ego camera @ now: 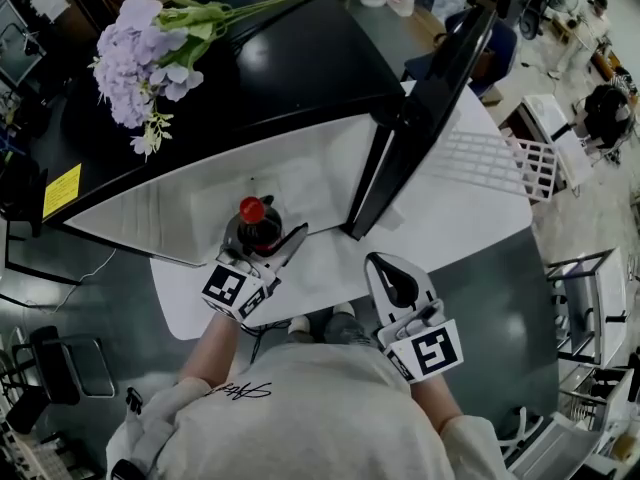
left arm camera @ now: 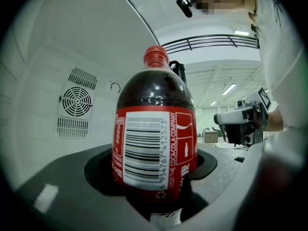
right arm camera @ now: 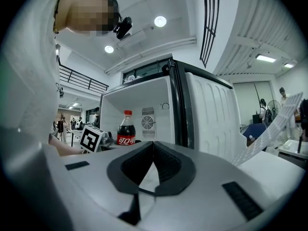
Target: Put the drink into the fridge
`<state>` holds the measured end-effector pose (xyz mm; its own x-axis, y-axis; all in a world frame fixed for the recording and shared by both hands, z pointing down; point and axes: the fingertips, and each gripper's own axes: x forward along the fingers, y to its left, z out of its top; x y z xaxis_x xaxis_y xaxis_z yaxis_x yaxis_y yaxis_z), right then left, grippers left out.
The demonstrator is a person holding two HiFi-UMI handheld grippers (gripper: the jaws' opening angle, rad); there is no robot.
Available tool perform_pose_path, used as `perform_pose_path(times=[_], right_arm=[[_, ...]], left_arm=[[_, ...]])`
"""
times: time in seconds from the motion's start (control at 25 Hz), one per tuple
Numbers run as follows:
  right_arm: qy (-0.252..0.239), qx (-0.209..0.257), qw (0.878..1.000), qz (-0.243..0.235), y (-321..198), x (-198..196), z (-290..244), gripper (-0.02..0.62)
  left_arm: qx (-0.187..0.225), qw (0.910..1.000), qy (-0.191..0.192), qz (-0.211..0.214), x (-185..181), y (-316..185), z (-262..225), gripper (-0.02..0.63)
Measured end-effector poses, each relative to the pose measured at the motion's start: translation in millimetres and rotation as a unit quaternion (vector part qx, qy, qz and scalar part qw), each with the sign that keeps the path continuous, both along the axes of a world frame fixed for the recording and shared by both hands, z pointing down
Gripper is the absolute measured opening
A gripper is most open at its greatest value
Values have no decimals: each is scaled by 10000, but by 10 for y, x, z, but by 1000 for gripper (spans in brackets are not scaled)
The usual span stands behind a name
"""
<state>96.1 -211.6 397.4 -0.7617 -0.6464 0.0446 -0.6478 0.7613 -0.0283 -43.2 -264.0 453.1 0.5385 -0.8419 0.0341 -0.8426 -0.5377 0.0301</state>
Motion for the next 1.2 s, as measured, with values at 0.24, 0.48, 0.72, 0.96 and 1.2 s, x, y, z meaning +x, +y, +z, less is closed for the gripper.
perform_pose_path(times=[0.24,0.48,0.72,0.96,1.2], right_arm=[[44,23,10000,76,-1,75,6,11],[98,-2,9996,259,0,196,16,11],[181,-12,9989,426,-6,313,37,11],[208,-3,9983,539,-18,369,36,11],[286,-41,9975,649,-34,430,61,11]], left_arm=[[-96,9999,64,-116,-21,-186,117,321],[-119,9998,103,-158,-22,-350,188,321],[-93,9998,77,-133,10,-497,228,321],[-78,9999,4,-80,42,-645,271,321],[-122,9998,-20,-144,3,-804,359,321]])
